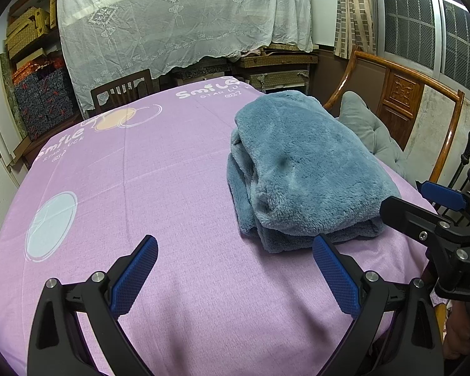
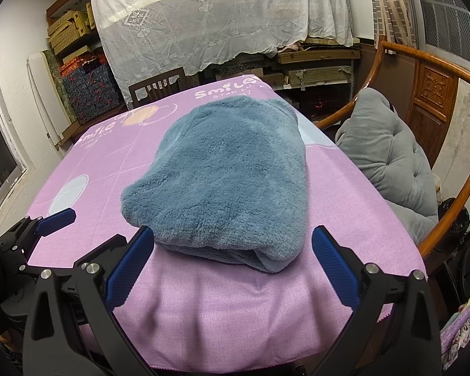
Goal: Fold large clothes
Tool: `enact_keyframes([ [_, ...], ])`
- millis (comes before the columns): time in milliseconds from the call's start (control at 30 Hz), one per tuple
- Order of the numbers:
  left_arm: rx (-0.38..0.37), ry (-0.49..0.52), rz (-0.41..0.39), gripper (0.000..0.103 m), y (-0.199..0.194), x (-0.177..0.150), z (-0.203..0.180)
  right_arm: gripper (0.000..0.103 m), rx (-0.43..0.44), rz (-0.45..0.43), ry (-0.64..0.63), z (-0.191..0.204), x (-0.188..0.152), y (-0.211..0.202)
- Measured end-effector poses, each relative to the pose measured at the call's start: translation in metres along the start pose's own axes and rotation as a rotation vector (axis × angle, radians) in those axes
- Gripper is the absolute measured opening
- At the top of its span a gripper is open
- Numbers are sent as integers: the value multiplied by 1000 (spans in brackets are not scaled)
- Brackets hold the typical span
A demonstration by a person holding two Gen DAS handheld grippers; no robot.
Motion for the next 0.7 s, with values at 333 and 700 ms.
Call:
enact_keyframes([
  [333,0,-1,0,99,0,0,0,98,0,1,0,0,0,0],
  [700,1,1,0,99,0,0,-1,98,0,1,-1,1,0,0],
])
Point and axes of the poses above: each gripper's, at about its wrist camera, not at the fingertips, and y roughly the way its jaws point, z to its left, x to its top, the point moved 5 cm from there along y, roughly the way its jaws point, and after that the axes turned 8 degrees about z, right-handed, at the moved point
